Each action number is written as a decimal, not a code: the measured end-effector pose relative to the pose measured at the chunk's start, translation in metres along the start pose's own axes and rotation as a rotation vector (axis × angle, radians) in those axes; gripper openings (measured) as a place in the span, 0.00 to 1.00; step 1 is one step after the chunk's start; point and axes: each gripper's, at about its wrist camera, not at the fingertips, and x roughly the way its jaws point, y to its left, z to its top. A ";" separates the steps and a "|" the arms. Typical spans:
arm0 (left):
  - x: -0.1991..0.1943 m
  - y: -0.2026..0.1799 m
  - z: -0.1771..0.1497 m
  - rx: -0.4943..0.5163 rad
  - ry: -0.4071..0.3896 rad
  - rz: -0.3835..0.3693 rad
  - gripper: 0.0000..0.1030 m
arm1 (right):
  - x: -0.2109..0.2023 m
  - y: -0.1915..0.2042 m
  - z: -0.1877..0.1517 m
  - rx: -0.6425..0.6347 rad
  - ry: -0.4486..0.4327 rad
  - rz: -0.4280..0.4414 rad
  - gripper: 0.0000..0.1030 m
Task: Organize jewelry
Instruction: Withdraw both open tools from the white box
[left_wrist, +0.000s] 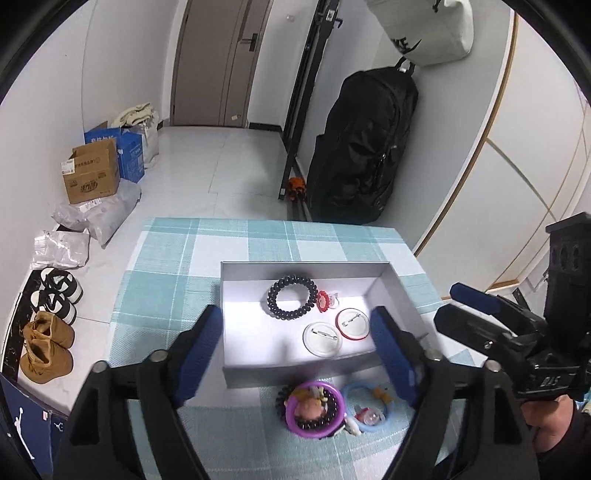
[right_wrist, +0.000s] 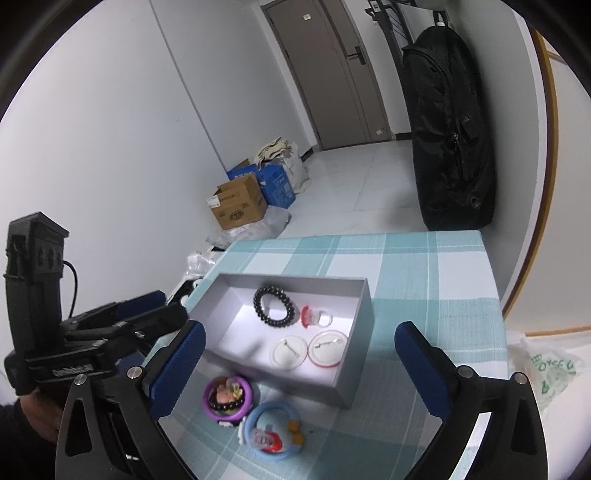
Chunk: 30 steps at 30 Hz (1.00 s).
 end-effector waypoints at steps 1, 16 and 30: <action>-0.002 0.000 -0.002 -0.002 -0.004 0.009 0.80 | -0.002 0.002 -0.002 -0.005 0.000 0.004 1.00; -0.003 0.017 -0.028 -0.089 0.113 0.037 0.80 | -0.010 0.019 -0.031 -0.079 0.072 0.006 1.00; -0.003 0.033 -0.037 -0.159 0.189 0.046 0.80 | 0.018 0.033 -0.064 -0.177 0.250 0.003 1.00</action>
